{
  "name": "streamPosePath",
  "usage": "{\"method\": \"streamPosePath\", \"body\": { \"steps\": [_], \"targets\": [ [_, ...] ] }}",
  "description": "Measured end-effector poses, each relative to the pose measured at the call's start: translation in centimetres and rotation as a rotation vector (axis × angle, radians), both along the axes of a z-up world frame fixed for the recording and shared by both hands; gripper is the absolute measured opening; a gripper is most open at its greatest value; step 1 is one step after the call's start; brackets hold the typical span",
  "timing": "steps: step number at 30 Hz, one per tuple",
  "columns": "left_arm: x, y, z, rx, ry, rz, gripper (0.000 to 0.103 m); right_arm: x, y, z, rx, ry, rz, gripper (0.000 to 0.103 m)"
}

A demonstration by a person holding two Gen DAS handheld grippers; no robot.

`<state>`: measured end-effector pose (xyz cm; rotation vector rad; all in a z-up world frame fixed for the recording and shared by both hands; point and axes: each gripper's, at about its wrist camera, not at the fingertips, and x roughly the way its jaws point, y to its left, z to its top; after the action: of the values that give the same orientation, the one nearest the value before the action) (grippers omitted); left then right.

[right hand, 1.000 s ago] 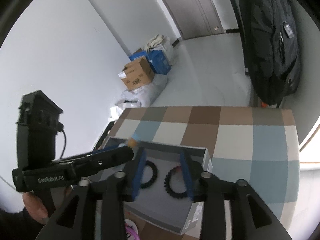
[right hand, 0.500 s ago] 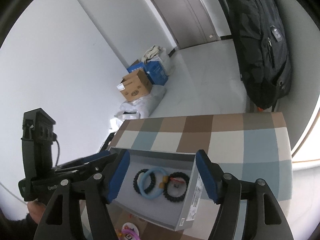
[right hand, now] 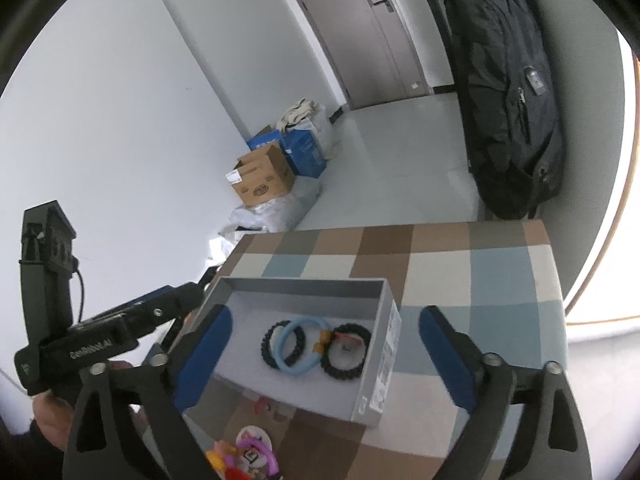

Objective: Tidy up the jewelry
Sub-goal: 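Withdraw both grippers from the box back toward the toy pile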

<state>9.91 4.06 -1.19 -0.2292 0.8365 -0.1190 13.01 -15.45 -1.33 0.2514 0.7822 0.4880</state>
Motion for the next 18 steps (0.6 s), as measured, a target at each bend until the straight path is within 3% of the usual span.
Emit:
{"method": "streamPosePath", "body": {
  "steps": [18],
  "targets": [
    [-5.2, 1.1, 0.1, 0.010, -0.001, 0.050, 0.085, -5.3, -0.5, 0.4, -0.089, -0.040, -0.034, 0.103]
  ]
}}
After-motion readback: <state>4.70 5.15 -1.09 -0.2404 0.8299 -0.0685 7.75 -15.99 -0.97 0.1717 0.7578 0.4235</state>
